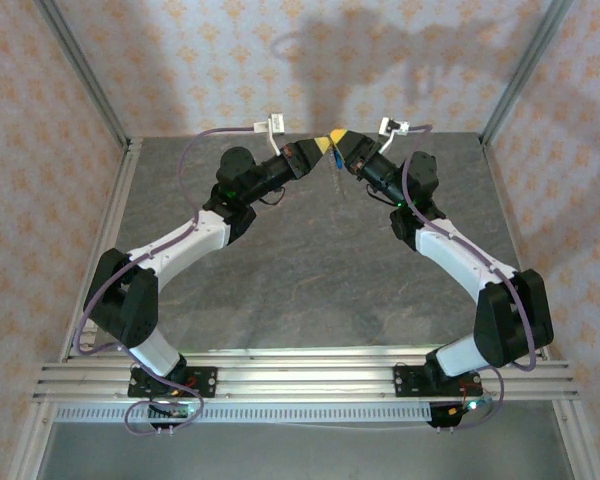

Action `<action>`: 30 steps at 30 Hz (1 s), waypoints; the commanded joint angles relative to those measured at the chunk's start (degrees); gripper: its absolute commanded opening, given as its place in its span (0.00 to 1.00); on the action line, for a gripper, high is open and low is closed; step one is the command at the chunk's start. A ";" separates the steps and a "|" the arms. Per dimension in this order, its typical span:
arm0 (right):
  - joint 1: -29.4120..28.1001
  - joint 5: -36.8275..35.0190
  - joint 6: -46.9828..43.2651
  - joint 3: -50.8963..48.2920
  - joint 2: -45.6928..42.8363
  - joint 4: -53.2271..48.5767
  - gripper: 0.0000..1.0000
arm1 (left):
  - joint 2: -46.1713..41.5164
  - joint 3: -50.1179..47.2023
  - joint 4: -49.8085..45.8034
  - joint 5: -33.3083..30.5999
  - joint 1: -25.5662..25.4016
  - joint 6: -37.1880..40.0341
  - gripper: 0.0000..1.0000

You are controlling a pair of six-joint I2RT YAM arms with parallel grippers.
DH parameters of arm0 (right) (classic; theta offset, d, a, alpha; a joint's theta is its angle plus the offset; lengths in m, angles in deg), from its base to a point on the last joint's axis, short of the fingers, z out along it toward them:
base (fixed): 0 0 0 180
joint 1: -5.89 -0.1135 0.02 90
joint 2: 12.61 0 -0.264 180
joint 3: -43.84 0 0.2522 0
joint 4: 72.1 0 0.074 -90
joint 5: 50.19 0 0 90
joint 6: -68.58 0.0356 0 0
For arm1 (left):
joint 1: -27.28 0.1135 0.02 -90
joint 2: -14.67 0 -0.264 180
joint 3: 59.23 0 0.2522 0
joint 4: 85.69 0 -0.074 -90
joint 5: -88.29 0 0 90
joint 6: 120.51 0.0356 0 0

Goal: Put the keys on the keyring

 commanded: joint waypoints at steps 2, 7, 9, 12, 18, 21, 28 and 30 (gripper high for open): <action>-0.21 1.60 -1.05 -0.40 -0.98 2.81 0.09 | -2.44 1.19 2.89 -0.41 -0.24 0.50 0.00; -0.18 1.60 -1.14 -0.71 -1.26 2.60 0.00 | -2.55 1.28 2.76 -0.46 -0.29 0.54 0.00; -0.20 1.60 -1.31 -0.76 -1.37 2.43 0.00 | -2.58 1.32 2.67 -0.46 -0.30 0.61 0.00; -0.20 1.58 -1.58 -0.62 -1.45 2.05 0.00 | -2.56 1.54 2.41 -0.39 -0.28 0.63 0.00; -0.18 0.75 -1.84 -0.52 -1.50 1.72 0.00 | -2.72 2.50 0.42 -0.20 -0.28 1.45 0.00; -0.13 0.09 -1.93 -0.37 -1.25 1.34 0.00 | -3.30 2.74 -1.43 -0.81 -0.22 2.49 0.13; 1.19 1.37 -1.58 1.52 0.20 -0.02 0.00 | -5.25 3.05 -5.13 -0.43 2.77 4.19 0.42; 1.92 2.21 -1.41 2.15 0.59 -0.50 0.00 | -5.43 3.82 -6.52 0.66 3.83 4.76 0.45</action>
